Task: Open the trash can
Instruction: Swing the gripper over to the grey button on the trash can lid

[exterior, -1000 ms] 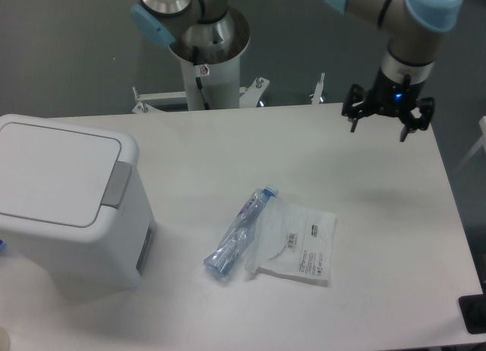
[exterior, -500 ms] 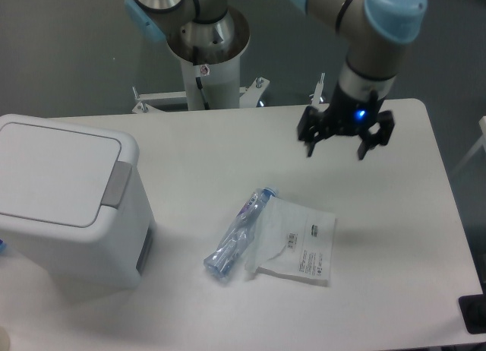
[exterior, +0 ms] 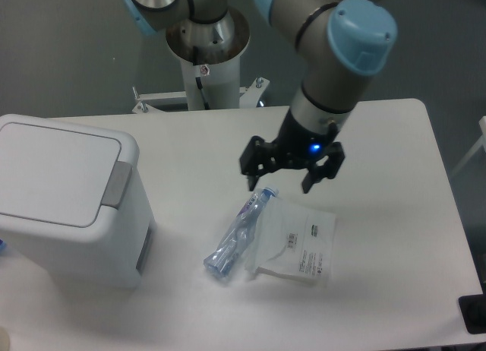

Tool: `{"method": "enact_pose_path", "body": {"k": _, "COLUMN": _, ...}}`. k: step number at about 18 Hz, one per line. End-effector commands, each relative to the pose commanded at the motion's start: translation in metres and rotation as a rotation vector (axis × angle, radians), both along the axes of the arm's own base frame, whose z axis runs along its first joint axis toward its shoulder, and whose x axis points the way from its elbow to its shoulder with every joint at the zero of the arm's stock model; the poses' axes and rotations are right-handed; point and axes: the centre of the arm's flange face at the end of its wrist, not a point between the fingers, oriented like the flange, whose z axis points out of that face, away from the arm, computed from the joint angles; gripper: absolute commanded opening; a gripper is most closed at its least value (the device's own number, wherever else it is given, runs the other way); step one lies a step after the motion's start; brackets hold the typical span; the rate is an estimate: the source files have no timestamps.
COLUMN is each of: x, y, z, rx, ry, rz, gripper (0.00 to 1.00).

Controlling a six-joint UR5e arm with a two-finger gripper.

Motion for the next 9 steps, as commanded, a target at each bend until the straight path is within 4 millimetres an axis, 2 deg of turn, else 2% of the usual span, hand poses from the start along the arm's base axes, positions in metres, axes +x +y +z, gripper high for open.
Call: {"method": "enact_pose_path", "body": {"k": 9, "x": 0.047, "y": 0.033, "z": 0.006, "rx": 0.015, "ry": -0.021, "rz": -0.049, "gripper": 1.00}}
